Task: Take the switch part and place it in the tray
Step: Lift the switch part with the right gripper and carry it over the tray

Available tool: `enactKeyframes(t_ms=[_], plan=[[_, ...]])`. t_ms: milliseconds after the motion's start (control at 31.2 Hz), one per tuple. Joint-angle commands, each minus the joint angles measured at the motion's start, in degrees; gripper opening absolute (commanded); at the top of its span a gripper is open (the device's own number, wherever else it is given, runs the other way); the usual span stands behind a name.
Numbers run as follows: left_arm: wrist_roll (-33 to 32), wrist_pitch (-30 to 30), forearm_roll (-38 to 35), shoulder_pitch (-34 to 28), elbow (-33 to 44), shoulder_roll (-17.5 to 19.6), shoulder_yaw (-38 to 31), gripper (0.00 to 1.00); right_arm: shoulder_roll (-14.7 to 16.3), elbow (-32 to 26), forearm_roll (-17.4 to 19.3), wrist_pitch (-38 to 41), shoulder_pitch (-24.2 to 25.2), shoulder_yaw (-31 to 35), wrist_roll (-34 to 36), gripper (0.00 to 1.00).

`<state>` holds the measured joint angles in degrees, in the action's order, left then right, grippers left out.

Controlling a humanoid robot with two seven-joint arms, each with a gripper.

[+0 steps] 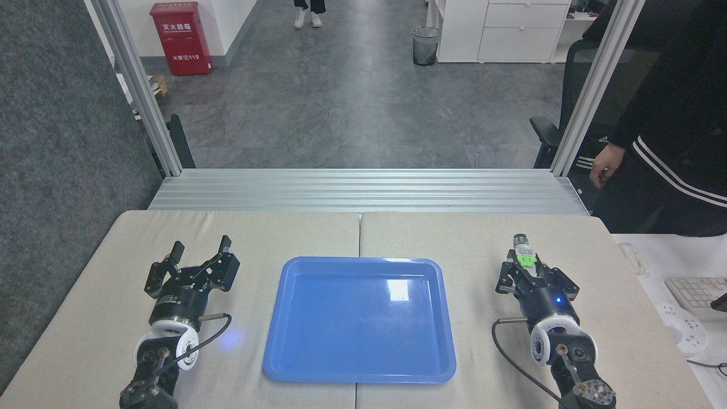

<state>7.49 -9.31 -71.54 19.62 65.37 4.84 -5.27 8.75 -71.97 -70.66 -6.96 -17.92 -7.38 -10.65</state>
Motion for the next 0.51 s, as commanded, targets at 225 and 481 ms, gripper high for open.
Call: enactKeyframes(t_ms=[225, 481], plan=[[0.0, 0.0, 0.0, -0.2, 0.2, 0.0, 0.0, 1.00, -14.6, -10.1, -14.7, -2.2, 2.4, -21.3, -1.7, 0.00], [0.0, 0.0, 0.0, -0.2, 0.1, 0.0, 0.0, 1.00, -14.1, -6.6, -14.9, -1.9, 6.1, -25.9, -5.3, 0.00]])
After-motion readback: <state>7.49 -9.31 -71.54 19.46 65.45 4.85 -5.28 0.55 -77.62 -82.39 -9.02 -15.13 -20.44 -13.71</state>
